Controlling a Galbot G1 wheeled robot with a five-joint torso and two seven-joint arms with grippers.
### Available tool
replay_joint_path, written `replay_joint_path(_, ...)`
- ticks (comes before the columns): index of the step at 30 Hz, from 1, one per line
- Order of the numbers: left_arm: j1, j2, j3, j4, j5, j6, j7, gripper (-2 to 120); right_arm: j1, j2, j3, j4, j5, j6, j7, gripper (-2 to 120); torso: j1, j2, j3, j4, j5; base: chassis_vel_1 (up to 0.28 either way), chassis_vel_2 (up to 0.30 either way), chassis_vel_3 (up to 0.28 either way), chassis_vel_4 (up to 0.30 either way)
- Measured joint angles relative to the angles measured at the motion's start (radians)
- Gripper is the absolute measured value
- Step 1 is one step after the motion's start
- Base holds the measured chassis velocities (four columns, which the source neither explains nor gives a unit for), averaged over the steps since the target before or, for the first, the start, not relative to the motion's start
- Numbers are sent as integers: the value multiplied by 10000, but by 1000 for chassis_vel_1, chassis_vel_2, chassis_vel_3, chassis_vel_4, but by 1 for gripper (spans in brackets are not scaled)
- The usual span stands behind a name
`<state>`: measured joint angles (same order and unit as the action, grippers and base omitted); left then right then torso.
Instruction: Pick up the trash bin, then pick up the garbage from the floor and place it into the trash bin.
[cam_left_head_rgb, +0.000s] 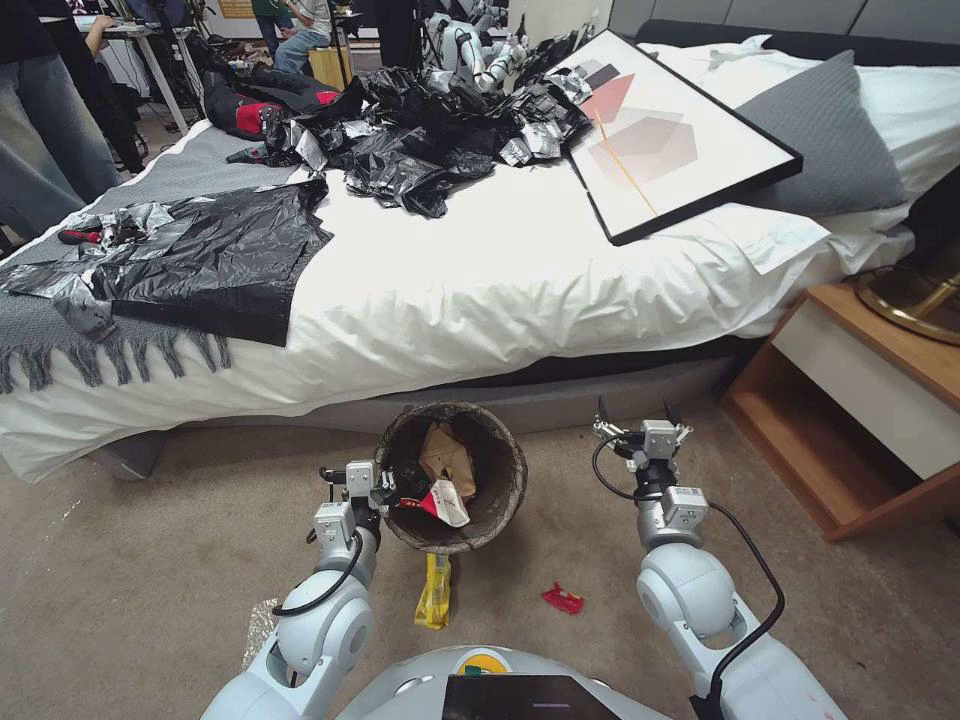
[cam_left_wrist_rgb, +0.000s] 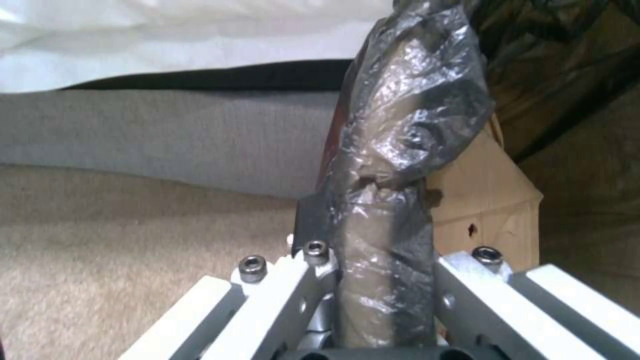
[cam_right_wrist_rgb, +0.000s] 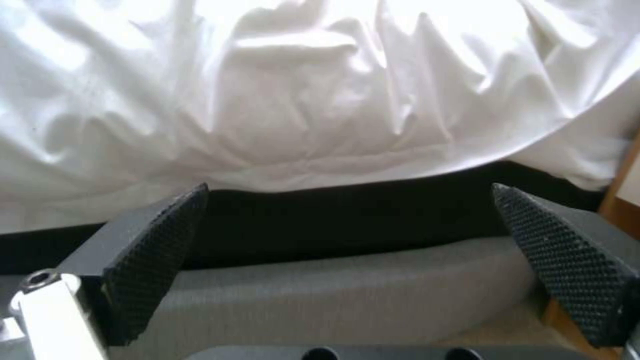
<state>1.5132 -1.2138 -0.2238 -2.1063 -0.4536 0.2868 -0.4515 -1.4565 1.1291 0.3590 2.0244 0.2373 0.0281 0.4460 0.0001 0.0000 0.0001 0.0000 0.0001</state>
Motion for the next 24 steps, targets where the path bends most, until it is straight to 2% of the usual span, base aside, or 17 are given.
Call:
replay_joint_path(12,-32,8,8,22,-20,0,1,3,48,33,-17,-46,57,-32,9,100,-1,0,-1,-1,-1,86,-86,-97,85)
replay_joint_path(24,-114,47,8,45,-70,0,-11,3,171,163,-90,-131,3,48,97,100,-1,0,0,0,-1,0,0,0,0)
